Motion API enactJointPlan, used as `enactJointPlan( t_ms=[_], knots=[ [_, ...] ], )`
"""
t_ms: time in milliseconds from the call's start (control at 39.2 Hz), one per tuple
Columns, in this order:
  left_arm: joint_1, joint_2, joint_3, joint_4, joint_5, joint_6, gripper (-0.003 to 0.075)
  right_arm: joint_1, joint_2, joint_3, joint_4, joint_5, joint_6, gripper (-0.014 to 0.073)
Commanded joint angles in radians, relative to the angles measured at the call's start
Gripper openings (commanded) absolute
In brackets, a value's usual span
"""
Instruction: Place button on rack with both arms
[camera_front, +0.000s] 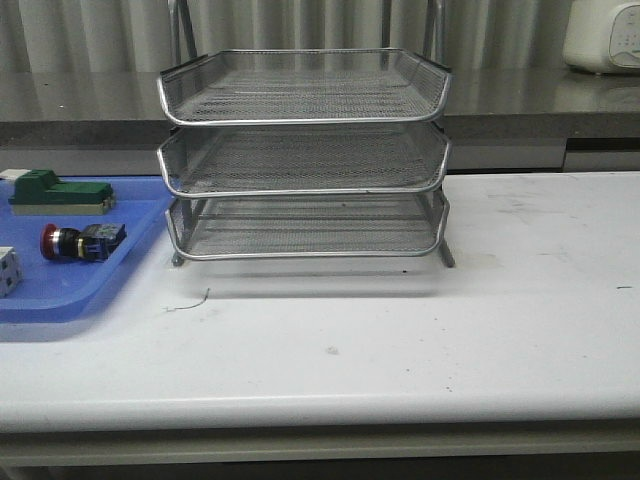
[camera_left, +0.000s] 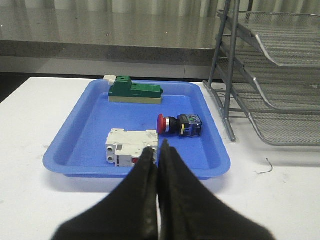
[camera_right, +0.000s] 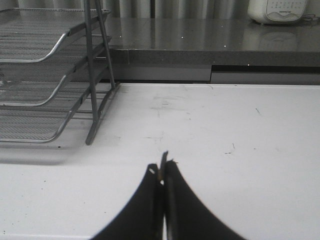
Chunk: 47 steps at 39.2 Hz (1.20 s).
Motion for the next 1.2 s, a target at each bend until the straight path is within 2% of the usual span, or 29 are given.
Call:
enactJointPlan(
  t_ms=[0, 892, 994, 1172],
  knots=[
    [-0.006, -0.022, 0.01, -0.005, -0.087, -0.005, -0.0019, -0.005, -0.016, -0.005, -0.01, -0.08, -0.003, -0.0109],
    [-0.006, -0.022, 0.01, 0.01, -0.097, -0.005, -0.0019, -0.006, -0.016, -0.005, -0.01, -0.099, -0.003, -0.0109],
    [-0.006, -0.022, 0.01, 0.01, -0.154, -0.005, -0.0019, -0.006, -0.016, -0.009, -0.01, -0.113, -0.003, -0.0109],
    [-0.006, -0.022, -0.004, 0.01, -0.393, -0.005, -0.0019, -0.006, -0.016, -0.096, -0.01, -0.112, -0.003, -0.0109]
  ],
)
